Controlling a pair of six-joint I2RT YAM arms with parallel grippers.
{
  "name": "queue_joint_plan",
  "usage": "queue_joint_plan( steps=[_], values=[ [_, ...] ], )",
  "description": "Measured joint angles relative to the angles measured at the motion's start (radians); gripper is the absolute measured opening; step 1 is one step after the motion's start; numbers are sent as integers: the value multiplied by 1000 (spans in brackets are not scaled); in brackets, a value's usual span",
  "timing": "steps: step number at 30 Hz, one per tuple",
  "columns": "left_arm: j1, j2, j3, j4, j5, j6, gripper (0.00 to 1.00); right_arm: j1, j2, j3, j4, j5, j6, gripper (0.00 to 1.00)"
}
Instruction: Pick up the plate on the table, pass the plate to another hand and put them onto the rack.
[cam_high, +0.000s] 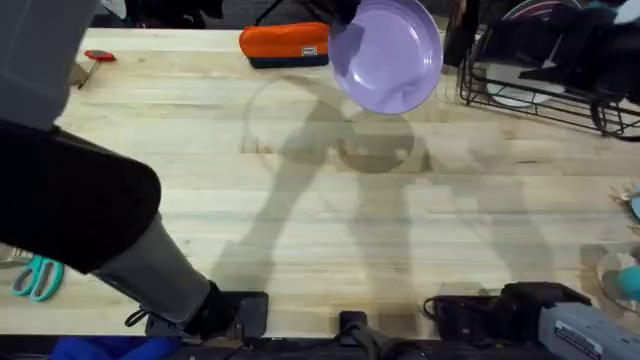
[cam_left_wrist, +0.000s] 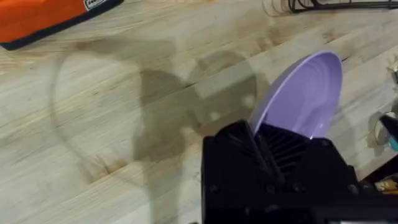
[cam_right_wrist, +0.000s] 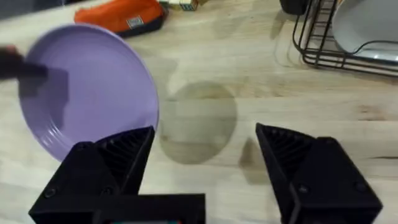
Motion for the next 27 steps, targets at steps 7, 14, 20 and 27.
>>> queue_joint_plan(
  steps=[7, 14, 20, 27],
  values=[
    [0, 0, 0, -2, 0, 0, 42, 0, 8, 0, 122, -35, 152, 992],
    [0, 0, 0, -8, 1, 0, 42, 11, 85, 1, 164, -109, 227, 992],
    [0, 0, 0, -8, 2, 0, 42, 37, 174, 1, 166, -126, 254, 992],
    [0, 0, 0, -8, 3, 0, 42, 79, 223, 1, 167, -134, 261, 992]
  ],
)
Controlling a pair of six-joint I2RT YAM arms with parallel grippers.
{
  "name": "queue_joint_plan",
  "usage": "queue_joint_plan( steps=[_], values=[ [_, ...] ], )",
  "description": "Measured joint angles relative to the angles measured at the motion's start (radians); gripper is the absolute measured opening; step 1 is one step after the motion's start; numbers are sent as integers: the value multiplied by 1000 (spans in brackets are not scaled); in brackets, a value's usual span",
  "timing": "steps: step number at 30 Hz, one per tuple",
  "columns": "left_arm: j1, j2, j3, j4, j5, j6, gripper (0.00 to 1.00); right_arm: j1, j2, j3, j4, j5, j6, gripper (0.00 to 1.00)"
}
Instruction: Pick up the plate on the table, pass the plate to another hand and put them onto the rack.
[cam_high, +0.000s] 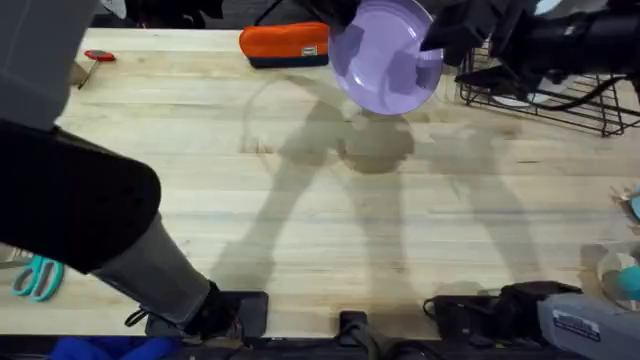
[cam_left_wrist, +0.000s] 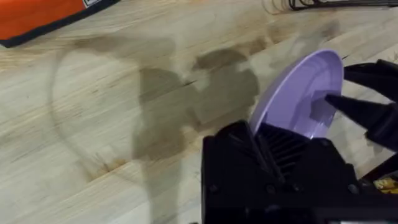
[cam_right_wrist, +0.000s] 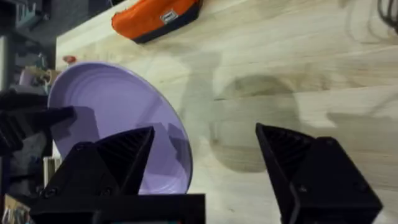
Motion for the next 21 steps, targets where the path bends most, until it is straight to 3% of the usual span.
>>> queue_joint_plan(
  steps=[4, 6, 15, 18, 21],
  values=[
    [0, 0, 0, 0, 0, 0, 42, 26, 13, 0, 2, 0, 0, 991],
    [0, 0, 0, 0, 1, 0, 42, 36, 16, 0, 3, -1, 0, 927],
    [0, 0, 0, 0, 1, 0, 42, 40, 17, 0, 2, -1, 7, 423],
    [0, 0, 0, 0, 1, 0, 42, 40, 17, 0, 3, -1, 8, 322],
    [0, 0, 0, 0, 3, 0, 42, 40, 17, 0, 4, -5, 11, 140]
  ],
)
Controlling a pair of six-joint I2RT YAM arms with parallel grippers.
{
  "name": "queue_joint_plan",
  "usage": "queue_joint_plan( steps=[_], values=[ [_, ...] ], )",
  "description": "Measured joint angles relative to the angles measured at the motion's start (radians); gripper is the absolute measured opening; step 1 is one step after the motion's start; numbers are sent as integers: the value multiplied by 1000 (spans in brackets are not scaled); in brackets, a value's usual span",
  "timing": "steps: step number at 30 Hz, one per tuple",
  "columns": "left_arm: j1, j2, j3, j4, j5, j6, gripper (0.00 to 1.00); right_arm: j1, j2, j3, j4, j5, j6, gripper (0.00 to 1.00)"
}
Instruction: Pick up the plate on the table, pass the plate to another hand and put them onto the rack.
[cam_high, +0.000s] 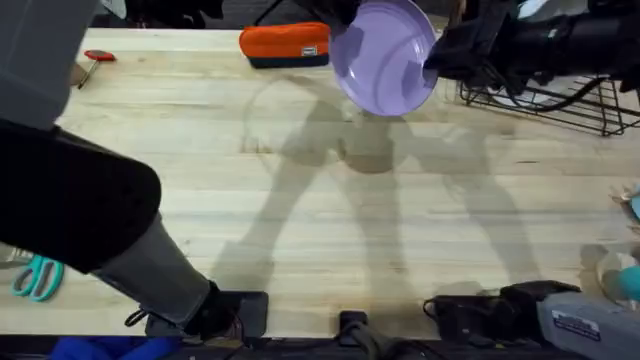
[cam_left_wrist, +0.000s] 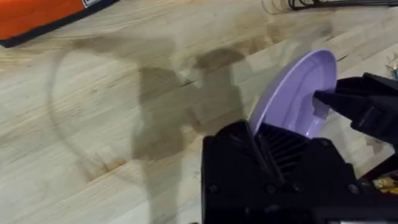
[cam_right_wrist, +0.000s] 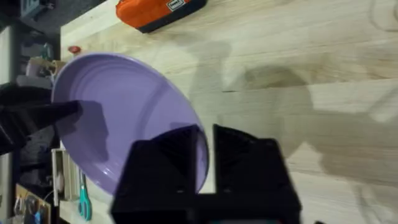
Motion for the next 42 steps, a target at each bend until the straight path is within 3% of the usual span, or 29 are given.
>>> queue_joint_plan(
  steps=[2, 9, 19, 20, 21, 22, 31, 36, 42],
  values=[
    [0, 0, 0, 0, -1, 0, 42, 3, 0, 0, 1, -4, 0, 45],
    [3, 0, 0, -3, -4, 1, 65, 4, 0, 0, 1, -18, 0, 31],
    [3, 0, 0, -3, 4, 5, 583, 4, 0, 0, -1, -9, -4, 28],
    [3, 0, 0, -3, 5, 6, 677, 4, 0, 0, -2, -5, -12, 28],
    [3, 0, 0, -3, 5, 7, 879, 4, 0, 0, -2, -1, -40, 28],
    [3, 0, 0, -3, 5, 6, 910, 4, 0, 0, -2, 0, -47, 28],
    [4, 0, 0, -3, -4, 7, 937, 4, 0, 0, 2, 9, -114, 28],
    [11, 0, 0, -3, -4, 7, 937, -5, 0, 0, 17, 95, -183, 28],
    [21, 0, 0, -3, -4, 7, 942, -73, -1, 0, 22, 177, -304, 28]
  ],
)
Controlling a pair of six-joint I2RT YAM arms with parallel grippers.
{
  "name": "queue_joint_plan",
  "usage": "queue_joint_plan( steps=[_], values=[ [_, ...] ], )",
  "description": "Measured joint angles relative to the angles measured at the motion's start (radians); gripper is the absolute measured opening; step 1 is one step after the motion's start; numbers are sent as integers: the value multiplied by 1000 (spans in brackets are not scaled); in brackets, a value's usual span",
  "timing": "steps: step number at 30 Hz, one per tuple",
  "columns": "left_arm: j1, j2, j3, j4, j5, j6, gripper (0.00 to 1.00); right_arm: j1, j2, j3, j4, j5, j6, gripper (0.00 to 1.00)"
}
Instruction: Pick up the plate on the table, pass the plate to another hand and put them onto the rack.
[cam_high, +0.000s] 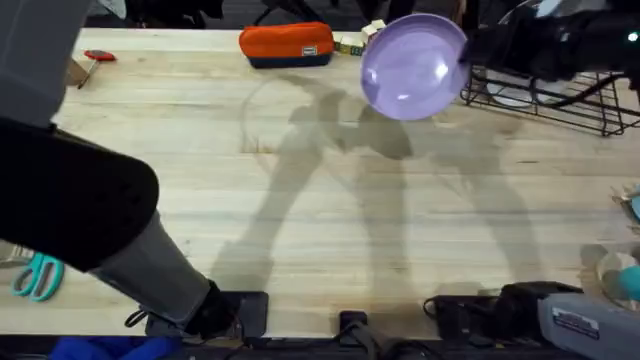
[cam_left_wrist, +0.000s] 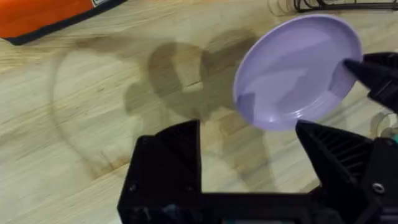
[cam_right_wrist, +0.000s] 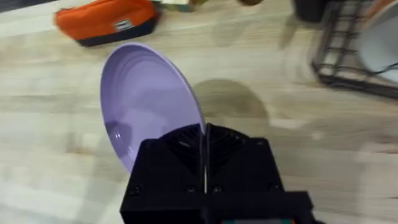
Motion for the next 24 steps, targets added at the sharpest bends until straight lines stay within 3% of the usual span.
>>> queue_joint_plan(
  steps=[15, 24],
  values=[
    [18, 0, 0, 0, 0, 0, 950, -204, -130, 0, 10, 32, -419, 28],
    [19, 0, 0, 0, 0, 0, 993, -333, -162, 0, 130, 35, -623, 27]
  ],
)
